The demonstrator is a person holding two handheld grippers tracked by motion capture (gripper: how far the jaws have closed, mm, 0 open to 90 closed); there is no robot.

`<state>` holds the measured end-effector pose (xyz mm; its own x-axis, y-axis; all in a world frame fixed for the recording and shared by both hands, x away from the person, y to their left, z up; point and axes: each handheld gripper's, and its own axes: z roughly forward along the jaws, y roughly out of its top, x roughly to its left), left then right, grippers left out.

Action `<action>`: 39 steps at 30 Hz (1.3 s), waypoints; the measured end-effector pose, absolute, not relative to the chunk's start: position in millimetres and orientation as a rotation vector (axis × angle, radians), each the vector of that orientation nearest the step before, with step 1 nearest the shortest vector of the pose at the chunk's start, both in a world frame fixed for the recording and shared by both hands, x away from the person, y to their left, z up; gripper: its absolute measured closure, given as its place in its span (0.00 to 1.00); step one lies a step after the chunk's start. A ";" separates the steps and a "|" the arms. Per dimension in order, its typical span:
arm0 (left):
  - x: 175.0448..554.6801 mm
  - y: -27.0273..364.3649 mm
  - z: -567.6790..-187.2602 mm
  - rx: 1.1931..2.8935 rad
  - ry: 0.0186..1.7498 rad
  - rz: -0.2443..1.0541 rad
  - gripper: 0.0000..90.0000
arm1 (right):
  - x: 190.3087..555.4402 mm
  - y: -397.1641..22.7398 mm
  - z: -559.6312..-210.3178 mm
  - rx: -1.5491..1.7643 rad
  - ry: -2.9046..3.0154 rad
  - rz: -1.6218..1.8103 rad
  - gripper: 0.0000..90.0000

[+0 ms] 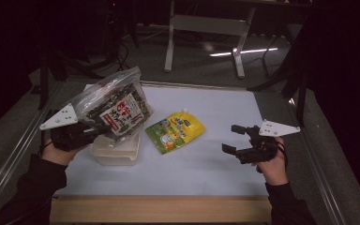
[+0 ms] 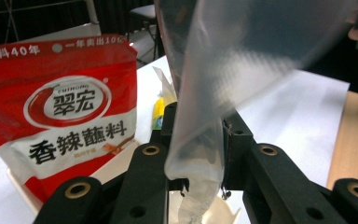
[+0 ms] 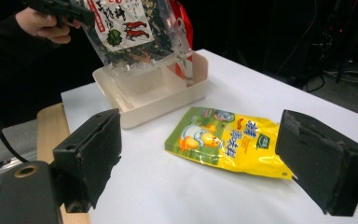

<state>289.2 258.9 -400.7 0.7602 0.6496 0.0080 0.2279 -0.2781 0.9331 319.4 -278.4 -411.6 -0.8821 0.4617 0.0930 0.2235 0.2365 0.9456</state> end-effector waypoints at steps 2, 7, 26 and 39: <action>290.0 258.7 -402.8 1.864 0.672 0.474 0.86 | 319.5 -278.3 -413.4 0.652 2.305 1.703 0.16; 292.4 258.8 -404.2 1.886 0.673 0.471 0.86 | 319.7 -278.1 -416.9 0.655 2.308 1.704 0.16; 298.8 276.5 -407.0 1.978 0.743 0.517 0.86 | 322.5 -278.2 -422.0 0.669 2.319 1.728 0.16; 315.3 271.1 -418.3 2.074 0.800 0.468 0.86 | 323.5 -276.4 -422.9 0.666 2.334 1.721 0.16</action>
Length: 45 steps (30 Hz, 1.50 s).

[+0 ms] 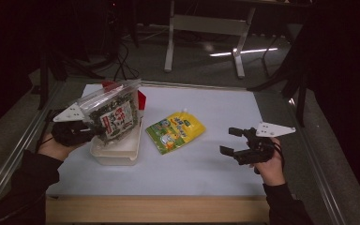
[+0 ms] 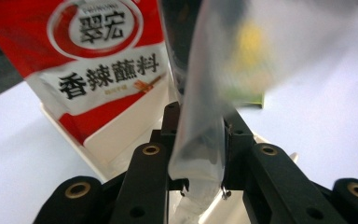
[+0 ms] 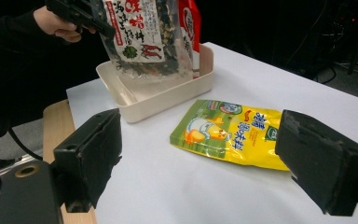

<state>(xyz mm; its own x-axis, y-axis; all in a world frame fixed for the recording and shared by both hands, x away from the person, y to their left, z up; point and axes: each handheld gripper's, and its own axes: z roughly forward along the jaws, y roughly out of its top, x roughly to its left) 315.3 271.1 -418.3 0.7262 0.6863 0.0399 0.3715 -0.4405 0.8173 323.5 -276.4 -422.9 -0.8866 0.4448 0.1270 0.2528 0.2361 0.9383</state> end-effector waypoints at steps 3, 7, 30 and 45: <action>317.6 271.1 -421.5 2.073 0.814 0.456 0.86 | 323.3 -276.7 -423.2 0.670 2.335 1.721 0.16; 319.8 273.4 -431.5 2.066 0.836 0.421 0.86 | 323.1 -277.2 -423.2 0.670 2.335 1.723 0.16; 319.2 256.8 -399.2 2.200 0.836 0.447 0.86 | 324.2 -274.7 -424.2 0.672 2.344 1.732 0.16; 332.5 270.2 -433.9 2.127 0.872 0.392 0.86 | 324.4 -272.4 -427.4 0.673 2.358 1.728 0.16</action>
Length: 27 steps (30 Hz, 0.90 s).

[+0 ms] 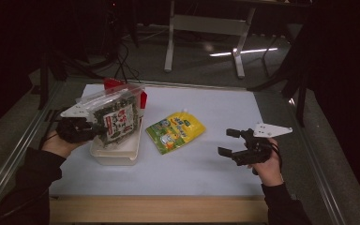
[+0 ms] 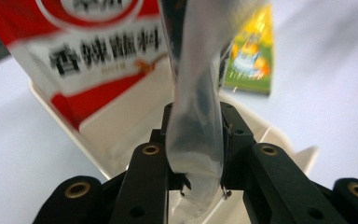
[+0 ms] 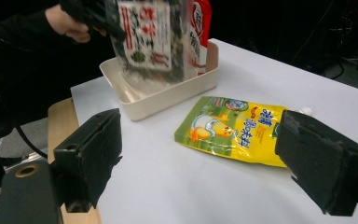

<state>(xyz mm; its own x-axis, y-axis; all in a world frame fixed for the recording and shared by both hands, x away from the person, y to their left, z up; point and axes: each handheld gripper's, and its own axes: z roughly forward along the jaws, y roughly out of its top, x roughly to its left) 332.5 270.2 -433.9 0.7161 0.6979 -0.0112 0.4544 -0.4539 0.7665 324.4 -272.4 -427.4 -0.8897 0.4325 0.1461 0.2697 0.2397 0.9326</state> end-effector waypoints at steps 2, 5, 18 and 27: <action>334.4 275.1 -444.8 2.088 0.888 0.359 0.86 | 324.3 -272.3 -427.7 0.672 2.359 1.728 0.16; 335.1 286.4 -453.1 2.030 0.914 0.328 0.86 | 324.5 -272.4 -428.5 0.674 2.364 1.726 0.16; 337.0 302.4 -467.7 1.851 1.081 0.395 0.68 | 324.5 -271.4 -428.8 0.673 2.369 1.715 0.16; 331.8 298.3 -466.6 1.844 1.108 0.481 0.53 | 323.8 -270.0 -429.5 0.669 2.378 1.710 0.16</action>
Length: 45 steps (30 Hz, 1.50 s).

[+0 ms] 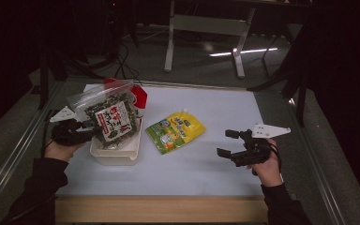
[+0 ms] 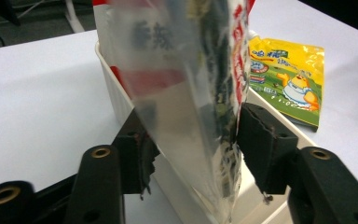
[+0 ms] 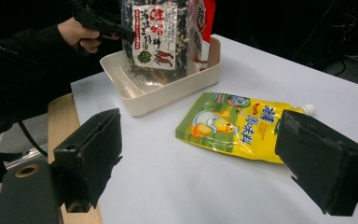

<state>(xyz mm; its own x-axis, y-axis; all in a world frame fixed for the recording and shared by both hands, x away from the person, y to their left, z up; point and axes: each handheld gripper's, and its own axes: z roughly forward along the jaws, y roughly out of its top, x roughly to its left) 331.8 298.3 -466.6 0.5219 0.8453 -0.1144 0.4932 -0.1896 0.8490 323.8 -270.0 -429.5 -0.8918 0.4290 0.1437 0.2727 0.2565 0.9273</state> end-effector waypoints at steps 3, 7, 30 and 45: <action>327.2 296.4 -465.0 1.826 1.123 0.530 0.41 | 323.6 -269.8 -429.1 0.668 2.377 1.703 0.16; 319.2 295.4 -460.8 1.786 1.125 0.527 0.31 | 323.1 -269.8 -428.8 0.661 2.375 1.697 0.16; 236.2 261.8 -442.0 1.720 0.993 0.612 0.02 | 327.7 -273.4 -432.0 0.686 2.332 1.664 0.16; 220.8 199.7 -456.8 1.783 0.800 0.476 0.02 | 332.1 -247.4 -442.5 0.730 2.348 1.597 0.16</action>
<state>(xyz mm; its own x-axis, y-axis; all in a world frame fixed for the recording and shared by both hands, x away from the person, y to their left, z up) 220.8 199.7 -456.8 0.6944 0.7171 -0.0608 0.2890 -0.2005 0.9361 332.1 -247.4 -442.5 -0.8556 0.5074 0.1021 0.2813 0.2904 0.9146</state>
